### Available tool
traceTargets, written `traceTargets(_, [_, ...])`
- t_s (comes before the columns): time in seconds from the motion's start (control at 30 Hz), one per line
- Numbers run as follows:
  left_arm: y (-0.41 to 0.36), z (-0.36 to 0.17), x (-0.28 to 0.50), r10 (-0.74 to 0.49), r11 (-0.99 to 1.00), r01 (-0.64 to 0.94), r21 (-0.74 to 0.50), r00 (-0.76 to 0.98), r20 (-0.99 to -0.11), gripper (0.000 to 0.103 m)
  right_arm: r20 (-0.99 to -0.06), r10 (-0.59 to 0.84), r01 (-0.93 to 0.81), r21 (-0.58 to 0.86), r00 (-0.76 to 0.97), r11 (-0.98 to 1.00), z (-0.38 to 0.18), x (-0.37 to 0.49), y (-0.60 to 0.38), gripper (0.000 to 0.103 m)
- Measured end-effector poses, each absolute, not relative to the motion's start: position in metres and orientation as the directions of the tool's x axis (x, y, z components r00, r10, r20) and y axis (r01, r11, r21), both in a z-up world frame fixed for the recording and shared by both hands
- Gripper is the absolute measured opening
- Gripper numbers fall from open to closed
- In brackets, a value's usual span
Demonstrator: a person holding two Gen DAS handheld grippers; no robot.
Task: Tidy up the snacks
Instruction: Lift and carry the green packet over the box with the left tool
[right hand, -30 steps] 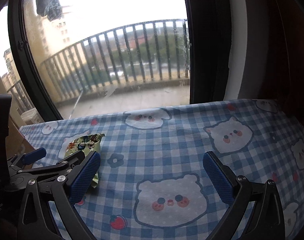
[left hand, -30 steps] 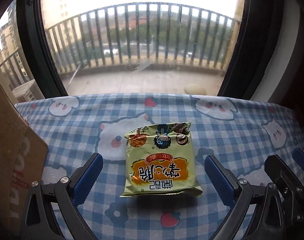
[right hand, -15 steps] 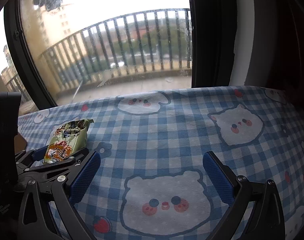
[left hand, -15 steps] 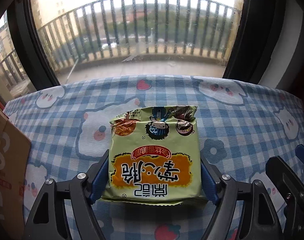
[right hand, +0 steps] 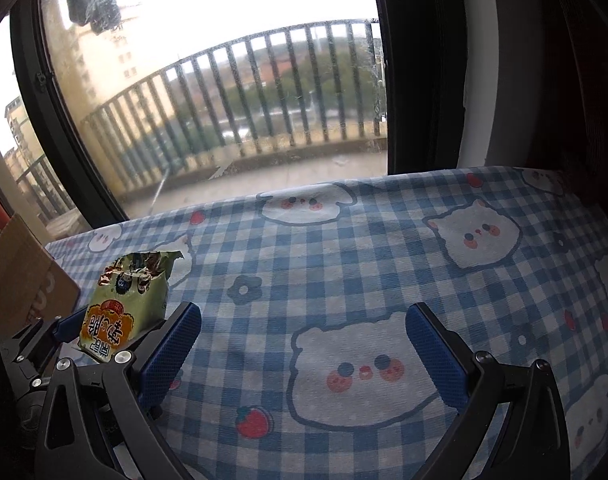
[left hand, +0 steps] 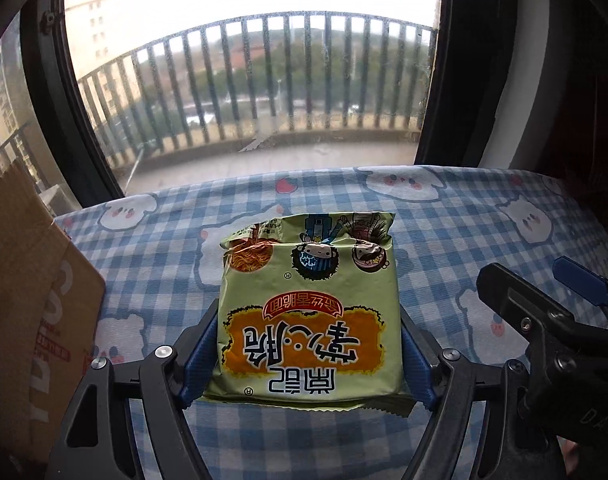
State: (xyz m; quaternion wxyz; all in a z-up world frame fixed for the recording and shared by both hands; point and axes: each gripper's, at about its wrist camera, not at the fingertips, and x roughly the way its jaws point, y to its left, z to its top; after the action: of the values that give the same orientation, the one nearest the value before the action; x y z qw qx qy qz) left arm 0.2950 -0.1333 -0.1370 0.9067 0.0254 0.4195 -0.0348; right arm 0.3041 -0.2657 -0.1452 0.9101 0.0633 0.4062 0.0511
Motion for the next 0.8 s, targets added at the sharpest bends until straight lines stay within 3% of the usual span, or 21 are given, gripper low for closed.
traceTargets(0.8, [-0.056, -0.014, 0.154, -0.050, 0.997, 0.077, 0.024, 0.825, -0.563, 0.079, -0.584, 0.180, -0.137, 0.118, 0.792, 0.984, -0.018, 0.183, -0.174, 0.103])
